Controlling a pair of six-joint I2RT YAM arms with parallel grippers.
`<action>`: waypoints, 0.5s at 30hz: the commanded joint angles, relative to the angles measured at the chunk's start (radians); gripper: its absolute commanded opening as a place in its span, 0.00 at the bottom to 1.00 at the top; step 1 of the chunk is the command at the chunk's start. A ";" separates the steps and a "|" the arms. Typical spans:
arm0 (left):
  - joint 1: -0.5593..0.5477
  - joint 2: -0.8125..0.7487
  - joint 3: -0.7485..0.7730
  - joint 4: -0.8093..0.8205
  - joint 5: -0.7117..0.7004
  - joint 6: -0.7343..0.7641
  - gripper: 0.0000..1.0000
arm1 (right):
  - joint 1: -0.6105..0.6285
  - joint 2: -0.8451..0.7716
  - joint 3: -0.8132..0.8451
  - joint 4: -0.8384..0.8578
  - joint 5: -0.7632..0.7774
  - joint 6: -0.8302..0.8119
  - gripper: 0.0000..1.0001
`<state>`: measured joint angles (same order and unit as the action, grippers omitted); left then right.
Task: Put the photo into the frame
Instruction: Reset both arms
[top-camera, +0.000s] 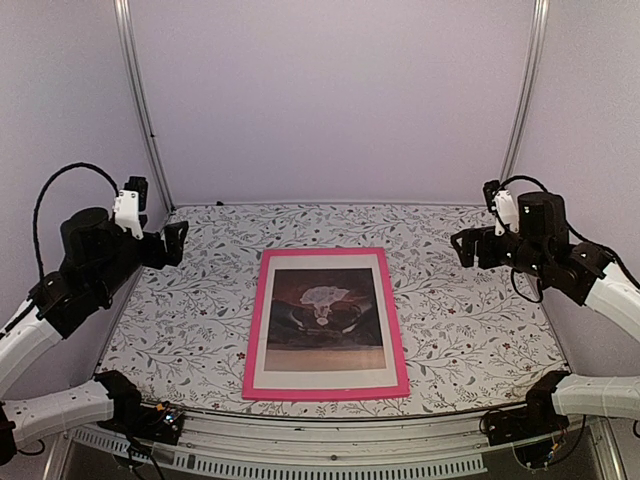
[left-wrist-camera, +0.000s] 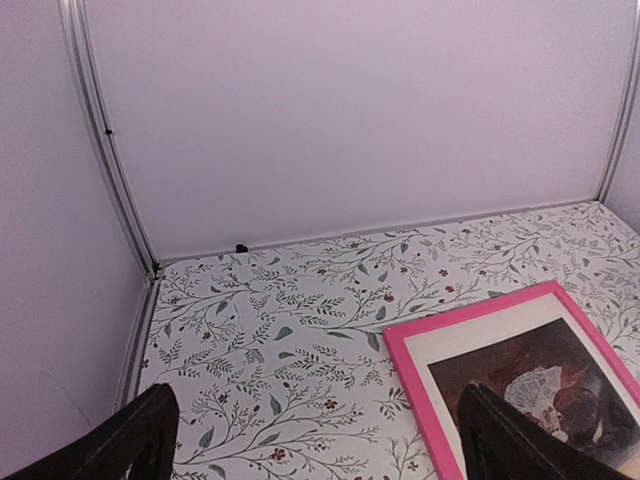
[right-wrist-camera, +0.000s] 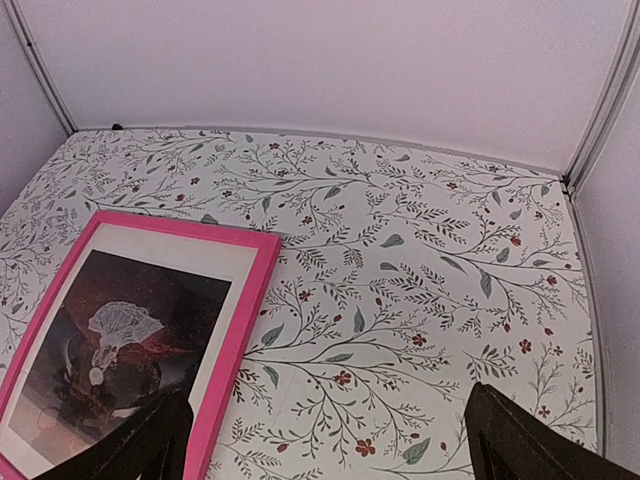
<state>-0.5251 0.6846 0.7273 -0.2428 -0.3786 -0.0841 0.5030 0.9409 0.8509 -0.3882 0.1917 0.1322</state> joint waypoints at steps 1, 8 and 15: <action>0.011 -0.020 -0.031 0.041 0.013 0.018 1.00 | -0.003 -0.031 -0.014 0.045 0.006 -0.012 0.99; 0.011 -0.030 -0.054 0.063 0.020 0.017 1.00 | -0.004 -0.027 0.020 0.017 -0.001 -0.023 0.99; 0.010 -0.008 -0.049 0.044 0.030 0.016 1.00 | -0.004 -0.031 0.008 0.020 -0.005 -0.029 0.99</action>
<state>-0.5243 0.6643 0.6830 -0.2115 -0.3653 -0.0772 0.5030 0.9215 0.8436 -0.3756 0.1890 0.1131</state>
